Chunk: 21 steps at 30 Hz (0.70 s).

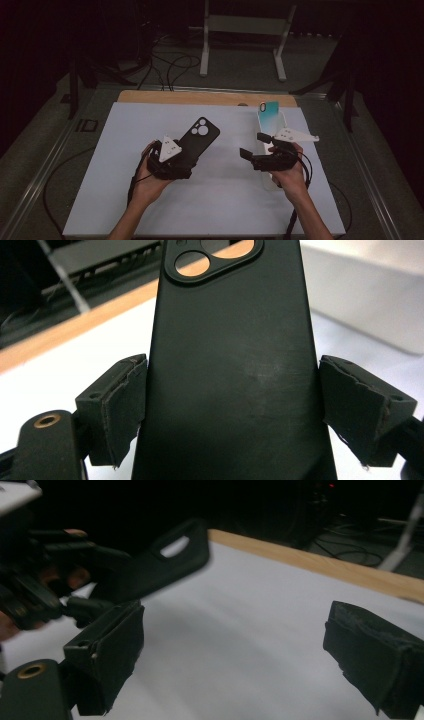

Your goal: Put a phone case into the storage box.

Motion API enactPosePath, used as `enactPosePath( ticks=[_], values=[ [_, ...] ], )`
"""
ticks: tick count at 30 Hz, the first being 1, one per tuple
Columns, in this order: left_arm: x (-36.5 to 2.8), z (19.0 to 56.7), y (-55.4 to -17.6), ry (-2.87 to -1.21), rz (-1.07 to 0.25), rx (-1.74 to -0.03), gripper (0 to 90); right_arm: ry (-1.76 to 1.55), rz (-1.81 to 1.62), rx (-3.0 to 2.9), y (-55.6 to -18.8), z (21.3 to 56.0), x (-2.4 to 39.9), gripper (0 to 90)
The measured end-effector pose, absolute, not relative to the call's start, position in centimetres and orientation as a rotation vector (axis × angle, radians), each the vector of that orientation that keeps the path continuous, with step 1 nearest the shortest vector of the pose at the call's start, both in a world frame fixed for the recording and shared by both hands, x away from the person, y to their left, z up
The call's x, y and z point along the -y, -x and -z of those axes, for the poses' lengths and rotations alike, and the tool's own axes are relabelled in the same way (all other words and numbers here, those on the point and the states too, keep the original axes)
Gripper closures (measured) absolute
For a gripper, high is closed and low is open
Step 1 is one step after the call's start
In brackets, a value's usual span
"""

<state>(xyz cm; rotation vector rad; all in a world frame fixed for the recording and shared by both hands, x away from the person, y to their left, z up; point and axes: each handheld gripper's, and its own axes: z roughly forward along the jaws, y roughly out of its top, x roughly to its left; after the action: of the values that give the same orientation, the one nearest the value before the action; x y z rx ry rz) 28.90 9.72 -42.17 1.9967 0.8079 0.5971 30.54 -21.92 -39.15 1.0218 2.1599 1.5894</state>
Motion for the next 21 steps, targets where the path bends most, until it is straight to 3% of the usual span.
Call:
enactPosePath(
  ticks=[5,12,15,21],
  values=[
    [-7.9,41.5,-28.6,-1.970,-0.609,-0.744,15.5,-0.956,-1.597,-2.201,-31.1,37.3,19.4,12.3],
    [-7.2,40.5,-27.7,-1.888,-0.616,-0.686,15.3,-0.982,-1.601,-2.250,-31.7,37.3,17.5,17.1],
    [-7.2,40.4,-27.6,-1.864,-0.611,-0.676,15.1,-0.989,-1.625,-2.250,-31.9,37.4,17.2,23.2],
    [-6.6,40.4,-27.5,-1.840,-0.609,-0.652,15.1,-1.033,-1.683,-2.236,-31.9,36.9,16.1,51.1]
  ],
)
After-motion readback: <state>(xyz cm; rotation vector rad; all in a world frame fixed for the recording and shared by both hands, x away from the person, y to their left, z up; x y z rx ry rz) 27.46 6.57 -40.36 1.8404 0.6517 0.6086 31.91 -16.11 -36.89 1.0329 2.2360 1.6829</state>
